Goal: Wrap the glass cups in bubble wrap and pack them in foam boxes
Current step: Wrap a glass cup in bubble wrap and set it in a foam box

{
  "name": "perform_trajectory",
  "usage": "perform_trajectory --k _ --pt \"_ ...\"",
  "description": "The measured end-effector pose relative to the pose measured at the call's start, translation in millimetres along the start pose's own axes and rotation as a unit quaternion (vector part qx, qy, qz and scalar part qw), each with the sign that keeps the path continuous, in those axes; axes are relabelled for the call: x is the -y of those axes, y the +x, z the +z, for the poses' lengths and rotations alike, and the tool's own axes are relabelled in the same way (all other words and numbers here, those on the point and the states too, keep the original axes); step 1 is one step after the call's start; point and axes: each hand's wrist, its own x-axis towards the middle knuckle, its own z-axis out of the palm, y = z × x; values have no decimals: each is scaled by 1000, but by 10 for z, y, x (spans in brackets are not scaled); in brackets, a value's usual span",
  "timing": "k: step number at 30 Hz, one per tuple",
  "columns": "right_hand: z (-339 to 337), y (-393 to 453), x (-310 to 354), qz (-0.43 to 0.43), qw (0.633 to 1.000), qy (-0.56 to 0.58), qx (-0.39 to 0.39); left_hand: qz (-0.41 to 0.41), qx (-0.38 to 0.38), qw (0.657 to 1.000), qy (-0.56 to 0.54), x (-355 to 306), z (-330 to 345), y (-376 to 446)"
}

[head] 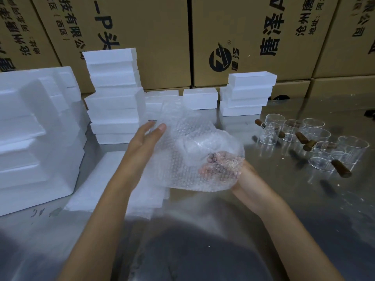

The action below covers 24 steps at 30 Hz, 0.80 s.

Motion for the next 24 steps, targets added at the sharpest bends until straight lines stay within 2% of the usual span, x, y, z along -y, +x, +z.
perform_trajectory --k 3,6,8,11,13,16,19,22,24 --pt "-12 -58 -49 19 998 17 51 -2 106 992 -68 49 6 -8" --pt "29 -34 -76 48 998 14 43 -2 140 989 -53 61 117 -53" --pt "57 -49 -100 34 998 24 49 -11 168 984 -57 67 194 -82" --pt "70 -92 -117 12 987 129 98 -28 199 975 -99 56 296 -123" --pt "57 -92 -145 32 972 198 127 -40 205 970 -127 49 370 -146" --pt "101 -80 -178 60 972 206 94 -48 215 965 -145 67 484 -191" --pt "84 -99 -199 62 993 103 -14 -57 225 958 -166 84 567 -230" --pt "70 -89 -183 66 993 91 -43 -61 229 953 -191 82 610 -241" --pt "77 -17 -138 73 996 37 -39 -53 207 955 -205 86 615 -232"
